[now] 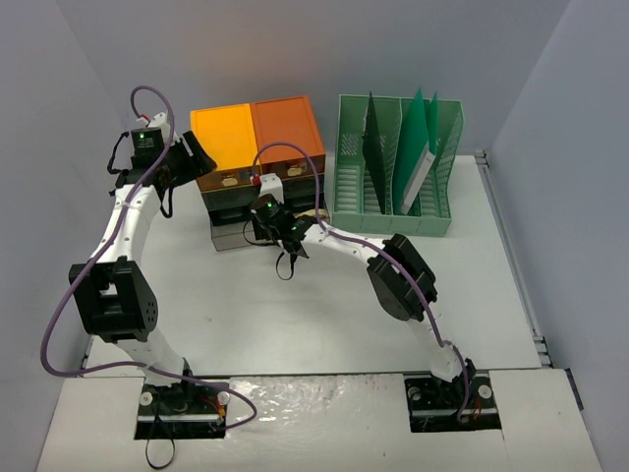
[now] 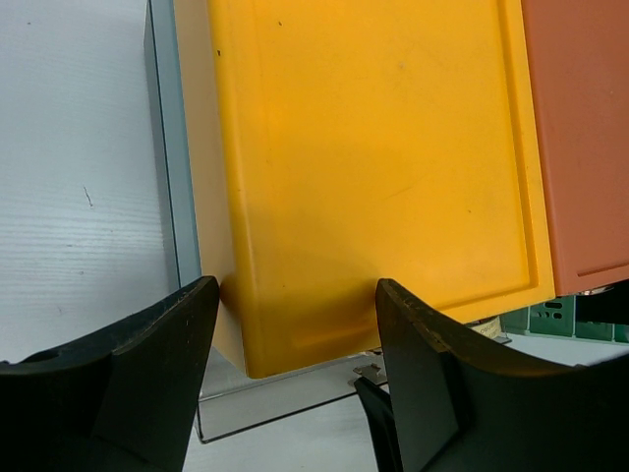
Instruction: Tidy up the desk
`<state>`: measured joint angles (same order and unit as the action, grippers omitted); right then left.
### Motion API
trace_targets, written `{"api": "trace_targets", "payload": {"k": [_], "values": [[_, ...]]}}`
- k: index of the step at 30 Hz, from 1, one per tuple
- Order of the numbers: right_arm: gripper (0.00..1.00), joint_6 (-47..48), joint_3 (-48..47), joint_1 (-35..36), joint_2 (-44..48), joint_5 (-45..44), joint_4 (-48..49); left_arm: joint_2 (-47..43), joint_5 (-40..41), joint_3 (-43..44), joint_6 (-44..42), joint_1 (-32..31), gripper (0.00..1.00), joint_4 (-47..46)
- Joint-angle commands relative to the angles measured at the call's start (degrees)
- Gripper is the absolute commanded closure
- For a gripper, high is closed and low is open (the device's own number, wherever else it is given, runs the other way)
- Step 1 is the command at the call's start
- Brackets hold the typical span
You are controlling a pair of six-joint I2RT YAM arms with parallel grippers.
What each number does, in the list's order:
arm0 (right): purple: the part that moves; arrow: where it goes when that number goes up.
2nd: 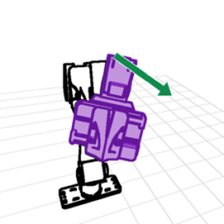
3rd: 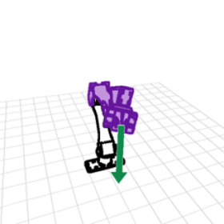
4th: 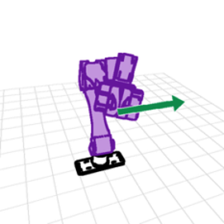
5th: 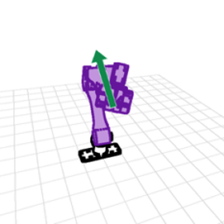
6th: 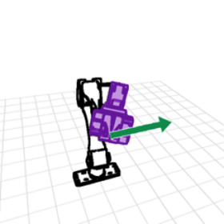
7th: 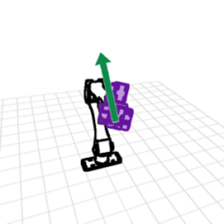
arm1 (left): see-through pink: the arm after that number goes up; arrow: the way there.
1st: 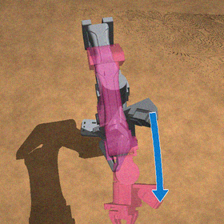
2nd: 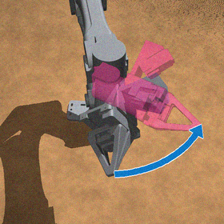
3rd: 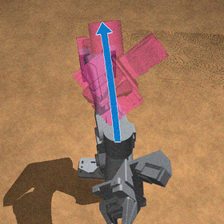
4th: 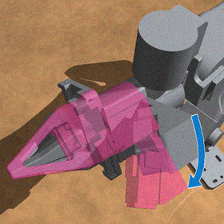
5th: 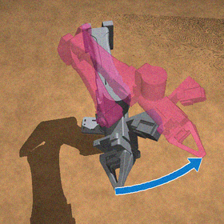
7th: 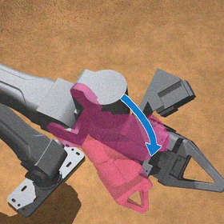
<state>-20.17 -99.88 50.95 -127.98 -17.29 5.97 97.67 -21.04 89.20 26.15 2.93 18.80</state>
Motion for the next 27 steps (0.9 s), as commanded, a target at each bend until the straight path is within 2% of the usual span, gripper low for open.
{"api": "trace_targets", "payload": {"k": [1,20,23,27], "values": [[0.57,-1.6,-1.9,0.1,4.9,4.0,-7.3,2.3,3.7,-4.7,-4.7,-0.9,0.4,15.3],[0.59,-6.3,-0.6,1.0,7.6,8.5,-17.0,0.8,3.6,-5.3,-4.3,-1.0,0.4,15.6],[0.59,-6.1,-0.7,1.5,7.9,6.5,-17.5,0.8,3.4,-5.1,-4.2,-0.9,0.4,15.6],[0.55,-3.1,-0.5,2.5,8.5,-1.9,-15.1,1.0,3.4,-4.8,-4.2,-0.9,0.4,15.6]]}}
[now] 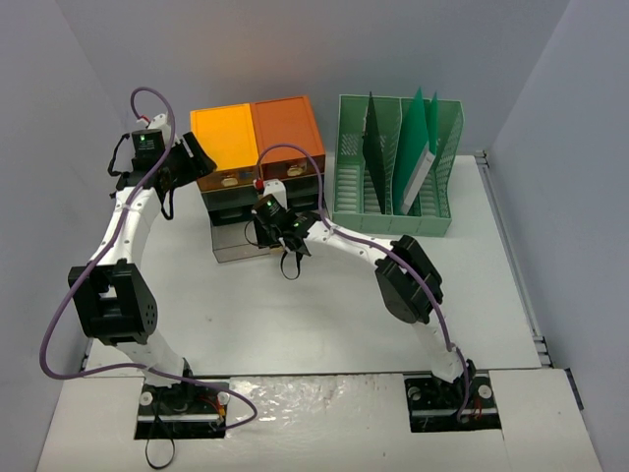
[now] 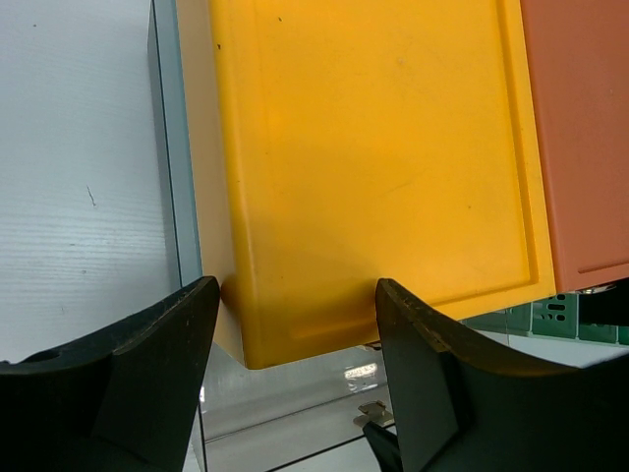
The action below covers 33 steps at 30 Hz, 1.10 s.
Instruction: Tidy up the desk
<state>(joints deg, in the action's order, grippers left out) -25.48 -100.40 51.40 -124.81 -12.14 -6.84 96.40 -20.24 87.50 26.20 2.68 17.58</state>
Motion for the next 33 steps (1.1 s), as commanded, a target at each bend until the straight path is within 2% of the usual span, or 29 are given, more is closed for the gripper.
{"api": "trace_targets", "payload": {"k": [1,5,6,12,16,21,28,33], "values": [[0.54,3.3,0.6,2.1,5.7,-9.7,-0.3,2.3,2.7,-3.2,-4.3,-0.7,0.4,16.8],[0.51,8.6,3.4,1.7,7.8,-20.7,11.7,2.1,2.7,-3.6,-4.7,-0.7,0.4,16.7],[0.5,9.2,3.7,1.3,8.3,-21.9,15.6,2.0,2.7,-3.7,-4.8,-0.7,0.4,16.7],[0.5,13.3,7.1,-0.2,10.6,-27.4,25.0,2.3,2.5,-3.6,-5.1,-0.7,0.4,16.8],[0.5,10.6,4.4,-1.3,10.5,-33.2,18.9,2.7,2.3,-3.1,-5.0,-0.4,0.4,16.8],[0.49,3.7,6.4,-3.3,12.9,-33.7,13.1,3.4,2.1,-2.7,-4.9,-0.5,0.4,16.6],[0.49,-1.1,7.5,-4.0,14.8,-32.1,7.6,4.5,2.1,-2.0,-4.8,-0.4,0.4,16.6],[0.49,-4.6,6.5,-5.5,14.1,-26.4,2.5,5.1,2.1,-1.6,-4.9,-0.5,0.4,16.7]]}}
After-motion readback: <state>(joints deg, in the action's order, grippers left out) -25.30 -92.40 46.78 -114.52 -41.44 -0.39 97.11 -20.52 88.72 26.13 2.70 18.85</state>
